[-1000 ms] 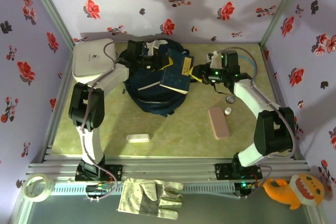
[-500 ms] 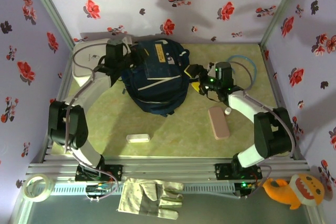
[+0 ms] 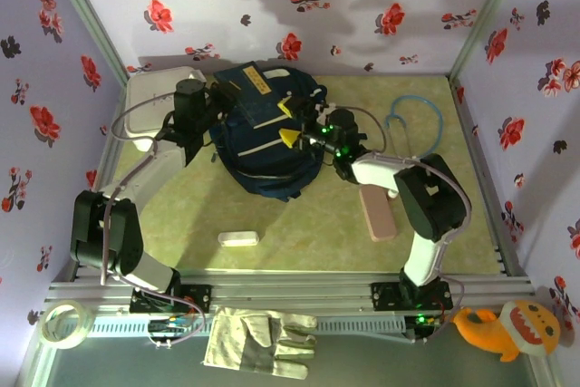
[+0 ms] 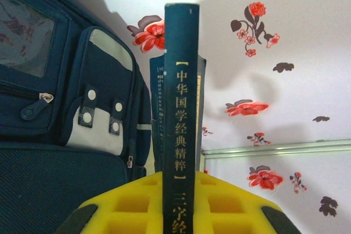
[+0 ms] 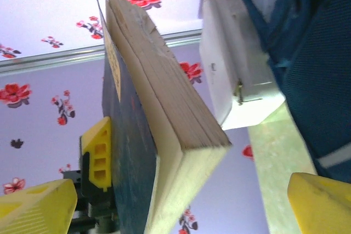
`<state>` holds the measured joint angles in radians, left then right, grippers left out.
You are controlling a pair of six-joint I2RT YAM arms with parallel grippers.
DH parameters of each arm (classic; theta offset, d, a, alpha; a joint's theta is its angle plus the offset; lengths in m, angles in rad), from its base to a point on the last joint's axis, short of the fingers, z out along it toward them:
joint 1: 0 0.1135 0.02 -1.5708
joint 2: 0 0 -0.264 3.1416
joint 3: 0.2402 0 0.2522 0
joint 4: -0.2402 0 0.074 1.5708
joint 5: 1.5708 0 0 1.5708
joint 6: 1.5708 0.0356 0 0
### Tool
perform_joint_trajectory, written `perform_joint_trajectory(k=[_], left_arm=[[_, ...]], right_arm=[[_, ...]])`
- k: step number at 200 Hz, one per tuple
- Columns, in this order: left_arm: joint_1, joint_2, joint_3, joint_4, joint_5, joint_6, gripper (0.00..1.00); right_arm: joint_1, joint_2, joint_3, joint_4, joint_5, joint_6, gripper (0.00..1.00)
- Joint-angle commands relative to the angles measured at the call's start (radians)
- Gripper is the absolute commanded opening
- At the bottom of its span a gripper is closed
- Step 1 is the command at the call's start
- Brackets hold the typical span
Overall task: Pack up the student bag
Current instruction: Pick up the book from the middle-right of the table.
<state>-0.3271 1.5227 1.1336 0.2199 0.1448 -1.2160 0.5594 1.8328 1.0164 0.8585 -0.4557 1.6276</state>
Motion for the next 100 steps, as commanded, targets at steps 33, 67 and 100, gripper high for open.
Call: perform_joint_trajectory(k=[33,67,100], left_arm=[[0.004,-0.064,0.0,0.091,-0.037,-0.052,0.0],[0.006,-0.069,-0.009,0.098,-0.043,-0.04,0.02],[0.007,-0.082,-0.02,0.064,-0.042,-0.004,0.1]], right_arm=[[0.056,0.107,0.169,0.126,0.03,0.095,0.87],[0.059,0.087,0.125,0.2,0.081,0.062,0.65],[0.053,0.034,0.085,0.148,0.101,-0.017,0.28]])
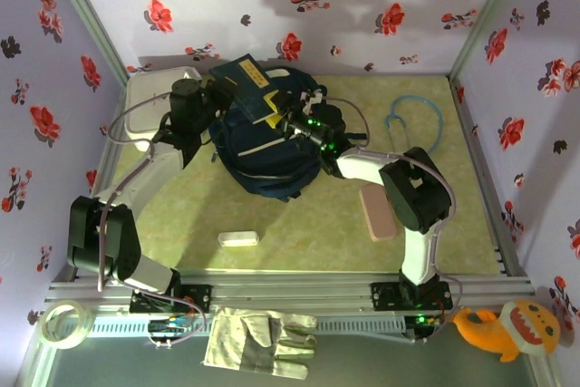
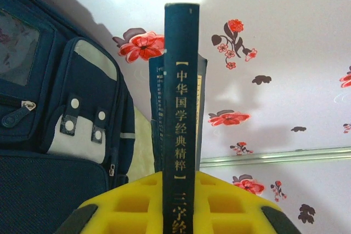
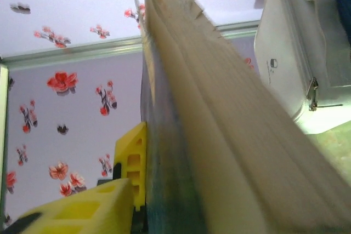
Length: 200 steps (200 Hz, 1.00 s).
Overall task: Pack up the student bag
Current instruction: Pick up the book from the middle-right of the table, then open the student bag at the top-center of the table.
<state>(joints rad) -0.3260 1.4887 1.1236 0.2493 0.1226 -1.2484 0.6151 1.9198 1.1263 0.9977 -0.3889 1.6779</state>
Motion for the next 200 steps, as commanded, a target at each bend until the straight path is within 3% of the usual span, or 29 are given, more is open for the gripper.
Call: perform_joint_trajectory(k=[1,12,33,62,95,116,133,200], left_arm=[[0.006,-0.048,-0.011,0.035,-0.019,0.029,0.11],[0.007,-0.052,-0.018,0.025,-0.01,0.046,0.21],[0.008,-0.063,-0.012,-0.058,0.022,0.161,0.5],[0.008,-0.088,-0.018,-0.239,0.037,0.362,0.8],[-0.004,-0.112,-0.022,-0.351,0.112,0.569,0.97],[-0.037,-0.097,0.029,-0.475,0.114,0.764,1.0],[-0.066,-0.077,0.047,-0.518,0.093,0.87,1.0],[-0.193,0.082,0.134,-0.614,0.022,1.19,1.0]], right_arm=[[-0.004,-0.054,-0.025,0.007,0.034,-0.069,0.27],[-0.009,-0.072,-0.026,-0.026,0.031,-0.101,0.15],[-0.031,-0.125,-0.057,-0.099,0.039,-0.185,0.06],[-0.089,-0.233,-0.145,-0.219,0.055,-0.308,0.04],[-0.157,-0.436,-0.209,-0.543,0.122,-0.584,0.04],[-0.171,-0.571,-0.204,-0.833,0.257,-0.783,0.04],[-0.18,-0.659,-0.209,-0.969,0.35,-0.88,0.05],[-0.241,-0.836,-0.218,-1.203,0.486,-0.993,0.06]])
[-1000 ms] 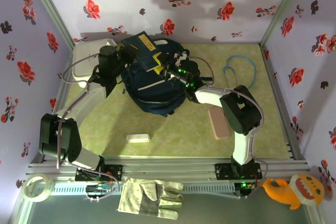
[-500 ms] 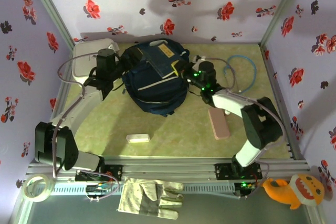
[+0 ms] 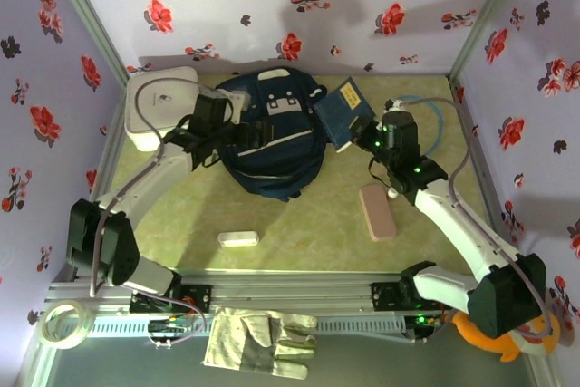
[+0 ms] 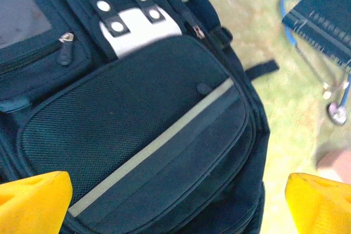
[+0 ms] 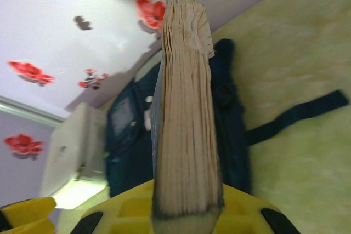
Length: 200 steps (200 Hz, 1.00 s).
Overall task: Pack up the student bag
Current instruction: Open the student bag at the top-center of the table.
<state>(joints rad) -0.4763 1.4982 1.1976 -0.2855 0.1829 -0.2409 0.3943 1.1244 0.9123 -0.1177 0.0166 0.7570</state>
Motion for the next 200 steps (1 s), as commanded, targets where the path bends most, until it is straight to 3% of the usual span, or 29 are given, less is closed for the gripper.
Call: perform_joint_trajectory(k=[1,53,85,157,200], left_arm=[[-0.044,0.076,0.062,-0.079,-0.041,0.186,1.0],[-0.141,0.234,0.137,-0.102,-0.051,0.379,0.89],[-0.177,0.338,0.231,-0.178,-0.063,0.455,0.75],[-0.24,0.529,0.41,-0.298,-0.27,0.537,0.58],[-0.251,0.597,0.479,-0.312,-0.437,0.51,0.37]], right_arm=[[-0.021,-0.041,-0.004,-0.089,0.081,-0.073,0.06],[-0.028,-0.062,-0.016,-0.103,0.085,-0.052,0.06],[-0.032,-0.069,-0.026,-0.103,0.08,-0.042,0.06],[-0.034,-0.076,-0.052,-0.08,0.068,-0.013,0.06],[-0.038,-0.081,-0.062,-0.079,0.065,0.001,0.06]])
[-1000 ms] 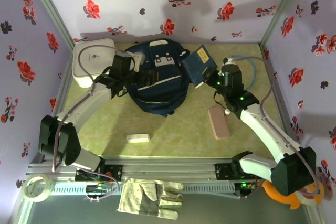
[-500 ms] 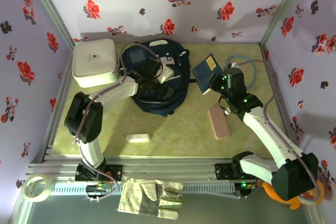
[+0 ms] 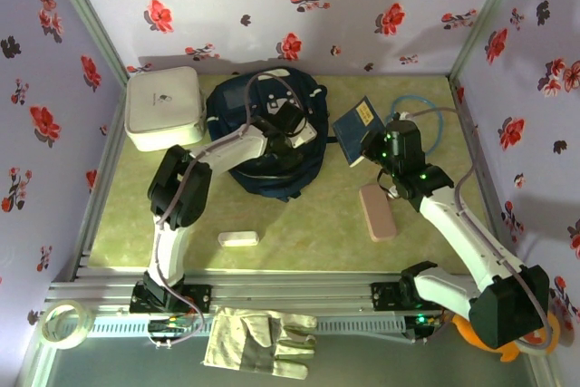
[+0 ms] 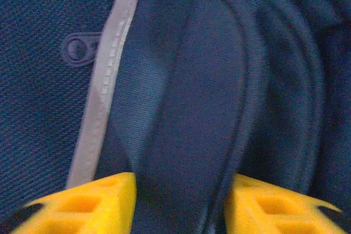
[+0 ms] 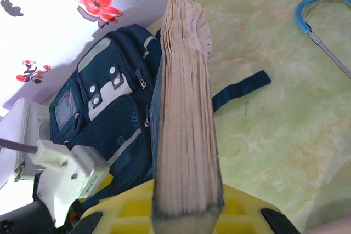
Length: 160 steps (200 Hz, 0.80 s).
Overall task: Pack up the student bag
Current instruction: Open the student bag at the top-center of the table.
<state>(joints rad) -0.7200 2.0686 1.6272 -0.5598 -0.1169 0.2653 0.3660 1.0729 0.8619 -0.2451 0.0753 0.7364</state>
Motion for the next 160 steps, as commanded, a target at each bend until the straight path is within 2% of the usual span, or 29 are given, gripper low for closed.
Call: perform_joint_trajectory(k=[1,26,62,88,106,126,160], left_arm=[[-0.007,0.027,0.05,-0.037,-0.139,0.002,0.36],[-0.007,-0.002,0.05,-0.009,-0.146,-0.024,0.26],[-0.007,-0.098,0.05,0.04,-0.142,-0.086,0.0],[-0.007,-0.194,0.017,0.107,-0.134,-0.133,0.0],[-0.007,-0.262,-0.007,0.164,-0.134,-0.166,0.0],[-0.006,-0.316,-0.016,0.219,-0.135,-0.205,0.0],[-0.006,-0.343,0.016,0.25,-0.135,-0.246,0.0]], right_arm=[[-0.01,-0.031,-0.012,0.049,0.006,0.021,0.06],[-0.013,-0.042,-0.014,0.041,0.013,0.021,0.06],[-0.015,-0.088,-0.033,0.008,0.038,0.001,0.08],[-0.016,-0.147,-0.046,-0.072,0.091,-0.027,0.08],[-0.016,-0.193,-0.076,-0.075,0.07,-0.044,0.09],[-0.016,-0.231,-0.124,-0.022,-0.018,-0.049,0.09],[-0.015,-0.22,-0.197,0.162,-0.263,0.009,0.09]])
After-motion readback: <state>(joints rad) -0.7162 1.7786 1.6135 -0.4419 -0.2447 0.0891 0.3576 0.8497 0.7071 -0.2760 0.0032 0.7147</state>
